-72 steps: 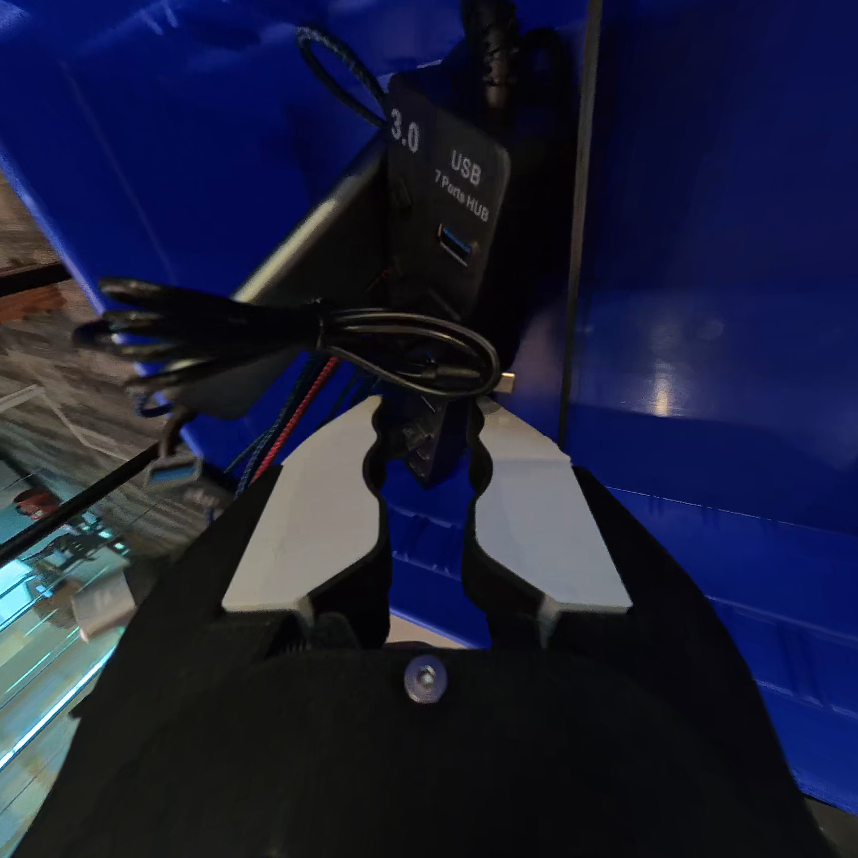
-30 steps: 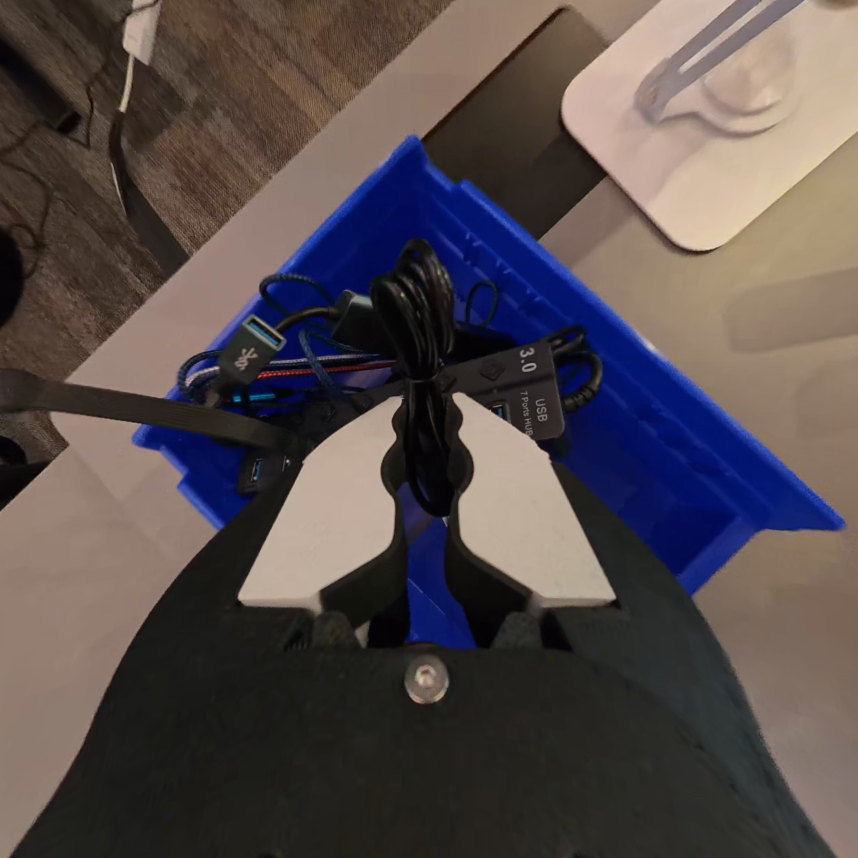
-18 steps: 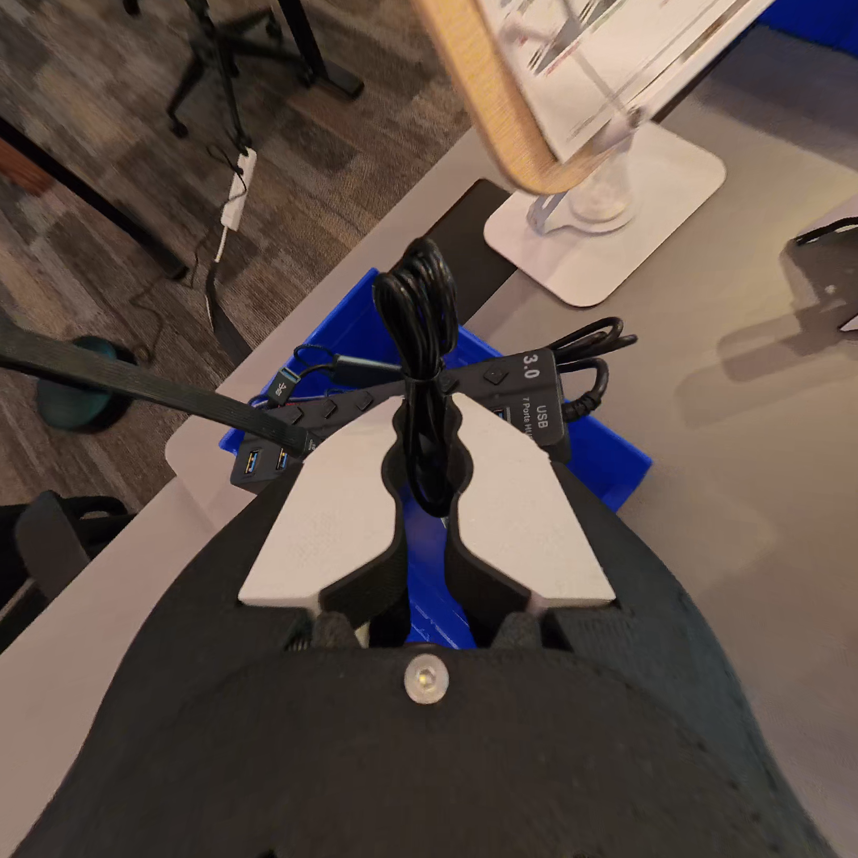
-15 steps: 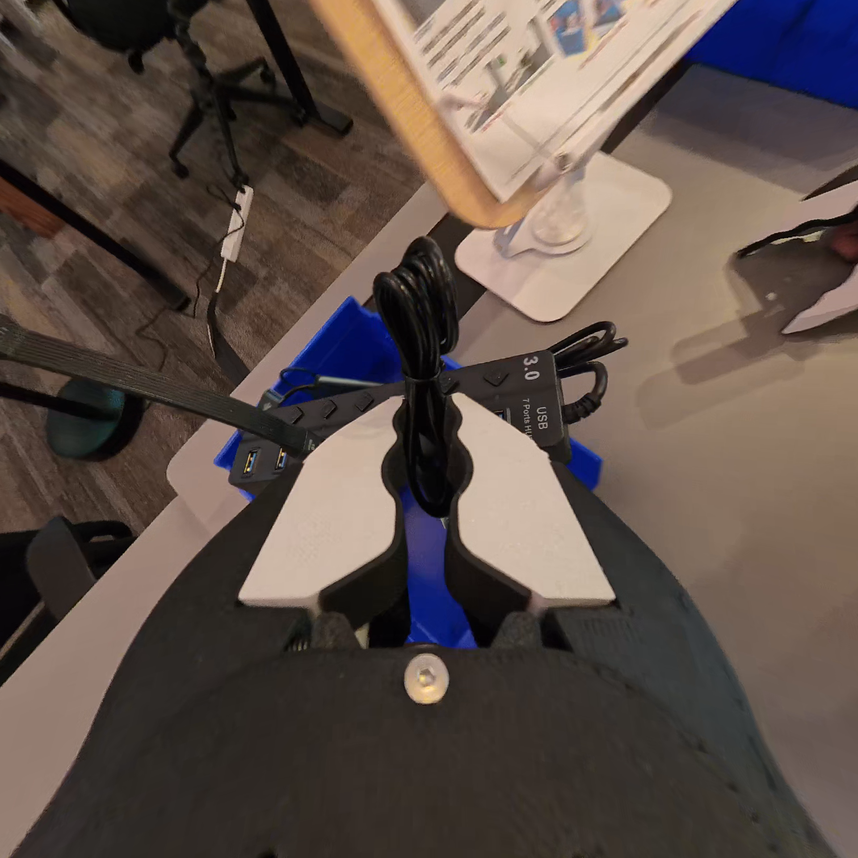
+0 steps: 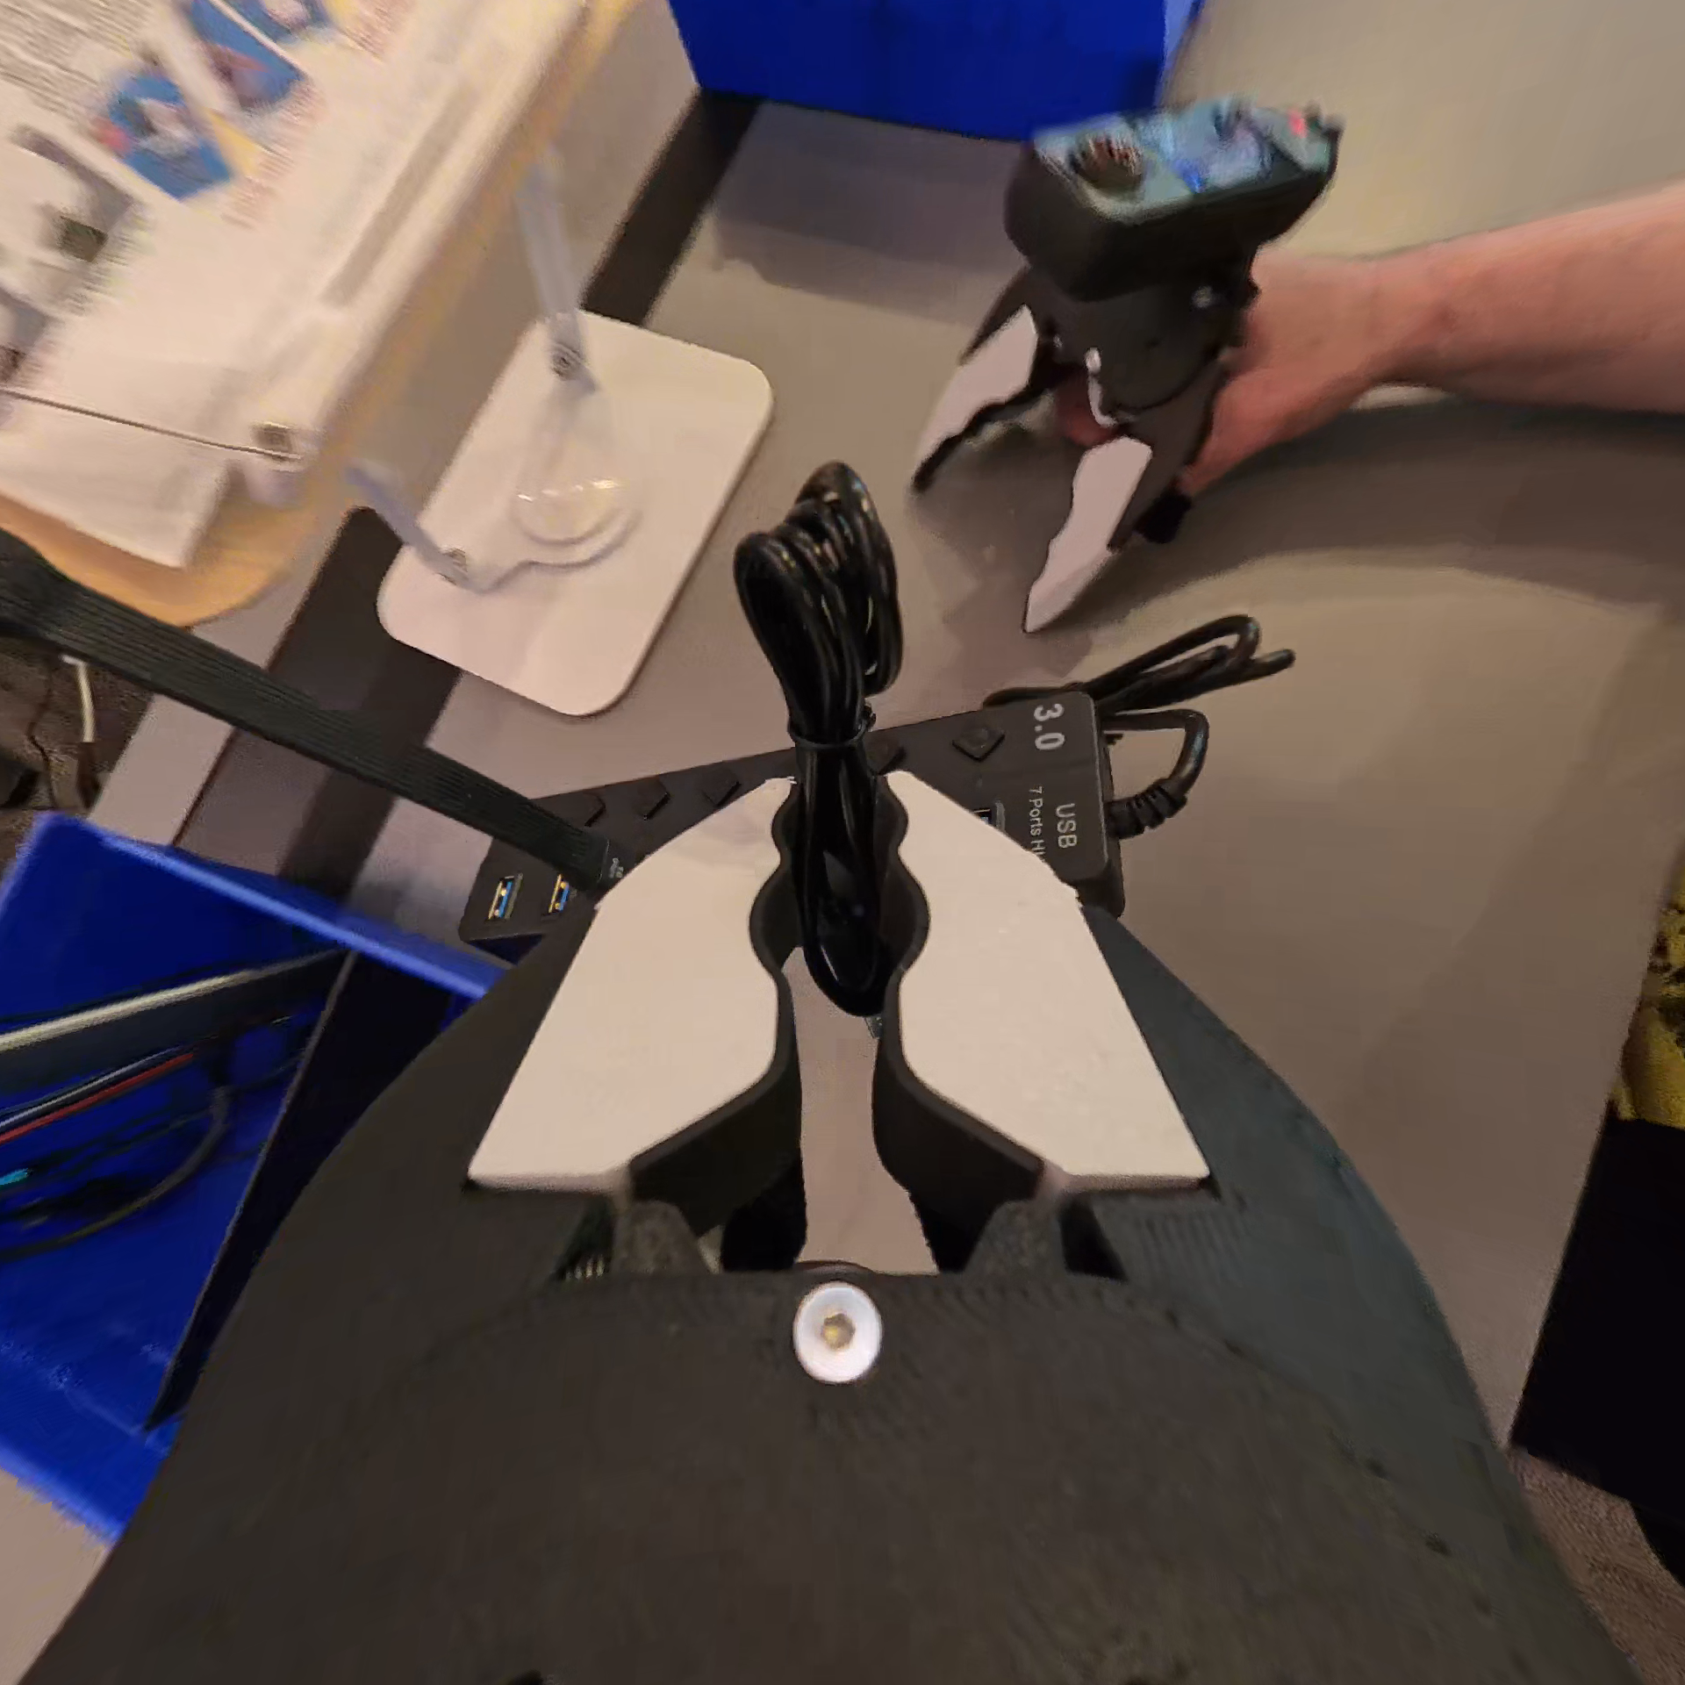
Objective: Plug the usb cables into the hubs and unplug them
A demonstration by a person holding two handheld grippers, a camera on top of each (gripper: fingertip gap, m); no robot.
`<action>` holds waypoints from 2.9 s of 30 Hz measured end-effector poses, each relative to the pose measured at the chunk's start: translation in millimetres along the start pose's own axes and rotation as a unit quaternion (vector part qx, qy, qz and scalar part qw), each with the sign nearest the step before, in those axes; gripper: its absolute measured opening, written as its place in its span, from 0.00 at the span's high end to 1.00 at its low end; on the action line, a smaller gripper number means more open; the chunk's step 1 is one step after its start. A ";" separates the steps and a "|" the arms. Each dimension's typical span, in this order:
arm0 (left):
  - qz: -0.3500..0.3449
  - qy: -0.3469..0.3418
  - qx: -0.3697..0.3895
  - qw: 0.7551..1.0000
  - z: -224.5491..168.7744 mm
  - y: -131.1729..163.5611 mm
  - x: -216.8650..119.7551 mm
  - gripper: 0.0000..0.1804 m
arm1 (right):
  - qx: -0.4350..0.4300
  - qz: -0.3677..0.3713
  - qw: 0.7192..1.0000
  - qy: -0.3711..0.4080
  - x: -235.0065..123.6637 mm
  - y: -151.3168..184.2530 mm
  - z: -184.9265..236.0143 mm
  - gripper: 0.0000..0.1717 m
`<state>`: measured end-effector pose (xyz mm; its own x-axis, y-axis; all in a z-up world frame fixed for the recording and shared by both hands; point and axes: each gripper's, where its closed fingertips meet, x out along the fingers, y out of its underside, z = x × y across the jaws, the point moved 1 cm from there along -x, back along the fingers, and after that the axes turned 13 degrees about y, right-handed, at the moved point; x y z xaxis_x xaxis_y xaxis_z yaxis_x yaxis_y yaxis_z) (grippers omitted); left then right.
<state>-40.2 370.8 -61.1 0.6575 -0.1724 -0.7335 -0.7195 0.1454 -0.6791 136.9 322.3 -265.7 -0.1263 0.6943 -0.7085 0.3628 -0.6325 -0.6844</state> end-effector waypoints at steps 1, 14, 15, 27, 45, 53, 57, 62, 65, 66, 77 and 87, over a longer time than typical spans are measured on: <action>0.013 -0.003 0.005 1.000 -4.7 5.5 11.4 0.92 | 0.000 0.000 1.000 0.000 -0.1 0.0 0.1 0.41; 0.163 0.022 0.033 0.986 -38.7 62.1 101.7 0.93 | -0.004 0.000 1.000 -0.004 -0.4 0.4 1.4 0.40; 0.165 0.023 0.035 0.985 -39.9 65.2 107.9 0.93 | -0.004 0.000 1.000 -0.004 -0.4 0.4 1.4 0.40; 0.076 0.004 0.026 0.997 -51.4 78.8 139.0 0.92 | -0.009 0.000 1.000 -0.008 -1.2 0.9 3.1 0.38; -0.184 -0.039 -0.157 0.970 -21.4 94.2 65.6 0.79 | -0.010 0.000 1.000 -0.009 -1.9 1.1 3.8 0.38; -0.367 0.054 -0.199 0.907 6.9 84.4 28.4 0.83 | -0.011 0.000 1.000 -0.011 -2.5 1.4 4.2 0.37; -0.270 -0.010 -0.185 0.945 27.8 108.9 47.9 0.85 | -0.011 0.000 1.000 -0.011 -2.6 1.3 4.2 0.37; -0.163 -0.051 -0.138 0.976 33.8 118.8 93.6 0.84 | -0.011 0.000 1.000 -0.011 -2.5 1.4 4.2 0.37; -0.154 -0.040 -0.133 0.978 38.5 115.0 112.0 0.87 | -0.011 0.000 1.000 -0.011 -2.5 1.3 4.0 0.37; -0.141 -0.042 -0.133 0.980 41.2 115.9 117.4 0.88 | -0.011 0.000 1.000 -0.011 -2.5 1.4 4.1 0.37; -0.105 -0.075 -0.043 0.991 33.5 78.8 109.4 0.97 | 0.071 -0.117 0.986 -0.098 -36.0 -33.3 19.6 0.48; -0.180 -0.062 0.050 0.980 -8.0 -4.2 79.6 0.97 | 0.155 -0.176 0.902 -0.362 -60.2 -113.7 91.4 0.61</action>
<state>13.3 348.7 -116.5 0.8916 -0.1119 -0.4388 -0.4139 0.1919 -0.8899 18.9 321.0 -161.0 -0.7946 0.5347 -0.2875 -0.0787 -0.5602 -0.8246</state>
